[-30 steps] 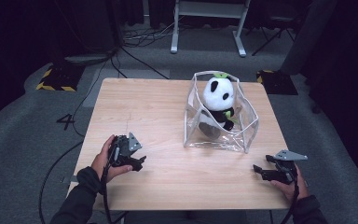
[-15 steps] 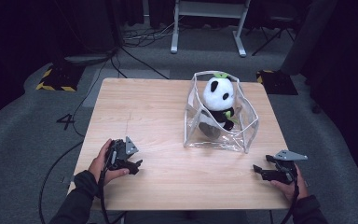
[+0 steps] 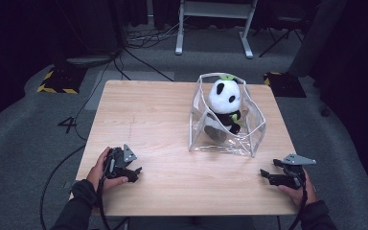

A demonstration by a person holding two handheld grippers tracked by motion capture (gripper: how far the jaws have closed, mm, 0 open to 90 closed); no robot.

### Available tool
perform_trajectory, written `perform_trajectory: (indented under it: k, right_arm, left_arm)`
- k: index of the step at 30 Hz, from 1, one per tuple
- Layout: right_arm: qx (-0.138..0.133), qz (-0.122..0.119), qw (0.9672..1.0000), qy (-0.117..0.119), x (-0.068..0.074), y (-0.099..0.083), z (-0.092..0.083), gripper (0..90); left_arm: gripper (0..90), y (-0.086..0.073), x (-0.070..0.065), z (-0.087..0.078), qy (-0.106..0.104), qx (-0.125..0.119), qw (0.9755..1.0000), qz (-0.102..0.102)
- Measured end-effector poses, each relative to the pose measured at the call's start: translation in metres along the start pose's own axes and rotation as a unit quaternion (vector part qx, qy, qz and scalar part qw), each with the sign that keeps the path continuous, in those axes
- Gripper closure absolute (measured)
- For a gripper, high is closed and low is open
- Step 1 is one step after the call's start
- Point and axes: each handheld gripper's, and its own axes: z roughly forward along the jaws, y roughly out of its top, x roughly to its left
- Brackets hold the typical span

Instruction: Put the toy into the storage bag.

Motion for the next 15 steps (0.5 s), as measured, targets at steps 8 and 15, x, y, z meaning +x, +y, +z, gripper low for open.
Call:
perform_trajectory:
  k: [8, 15]
  right_arm:
    - [0.000, 0.000, 1.0000, 0.000, 0.000, 0.000, 0.000, 22.8]
    - [0.000, 0.000, 1.0000, 0.000, 0.000, 0.000, 0.000, 22.8]
  left_arm:
    - [16.2, -0.015, 0.005, -0.002, -0.014, -0.013, 0.9995, -0.027]
    - [16.1, -0.029, 0.010, -0.003, -0.035, -0.034, 0.9968, -0.064]
